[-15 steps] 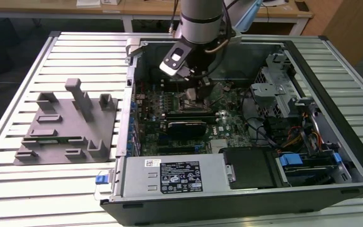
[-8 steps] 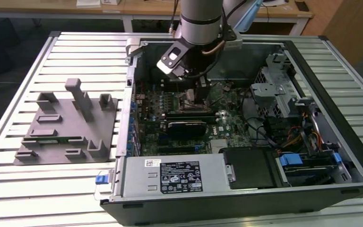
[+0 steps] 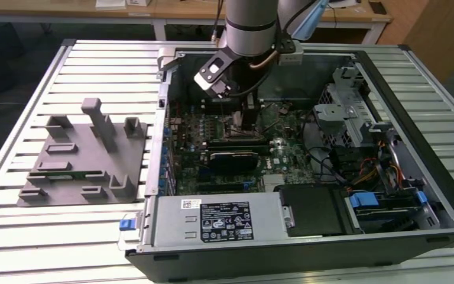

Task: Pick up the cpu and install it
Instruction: 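Place the cpu into insertion slot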

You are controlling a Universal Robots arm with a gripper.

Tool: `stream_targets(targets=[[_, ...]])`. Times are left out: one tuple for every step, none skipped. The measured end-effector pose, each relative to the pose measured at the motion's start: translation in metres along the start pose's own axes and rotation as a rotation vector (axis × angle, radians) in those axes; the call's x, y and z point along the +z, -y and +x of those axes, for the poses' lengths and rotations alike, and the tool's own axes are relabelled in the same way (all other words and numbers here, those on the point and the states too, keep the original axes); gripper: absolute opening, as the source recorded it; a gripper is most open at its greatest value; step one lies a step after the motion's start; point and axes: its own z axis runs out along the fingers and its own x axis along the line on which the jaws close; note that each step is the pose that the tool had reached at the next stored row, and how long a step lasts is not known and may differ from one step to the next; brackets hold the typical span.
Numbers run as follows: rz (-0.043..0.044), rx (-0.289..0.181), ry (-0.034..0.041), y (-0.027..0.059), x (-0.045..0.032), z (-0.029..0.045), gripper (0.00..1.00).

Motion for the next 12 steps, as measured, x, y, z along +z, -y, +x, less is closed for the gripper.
stream_targets(targets=[[0.0,0.001,0.0002,0.0001,0.0002,0.0012,0.55],[0.0,0.001,0.0002,0.0001,0.0006,0.002,0.55],[0.0,0.001,0.0001,0.0001,0.001,0.0025,0.55],[-0.0001,0.001,0.0,0.0002,0.0016,0.0029,0.55],[-0.0001,0.0,0.0,0.0002,0.0023,0.0032,0.55],[0.0,-0.001,0.0,0.0003,0.003,0.0036,0.55],[0.0,-0.002,0.0,0.0004,0.0038,0.0041,0.55],[0.0,-0.004,0.0,0.0004,0.0046,0.0045,0.55],[-0.0001,-0.005,-0.0003,0.0005,0.0055,0.0049,0.55],[-0.0001,-0.006,-0.0004,0.0005,0.0062,0.0053,0.55],[0.0,-0.007,-0.0003,0.0006,0.0069,0.0058,0.55],[0.0,-0.008,-0.0004,0.0007,0.0076,0.0062,0.55]])
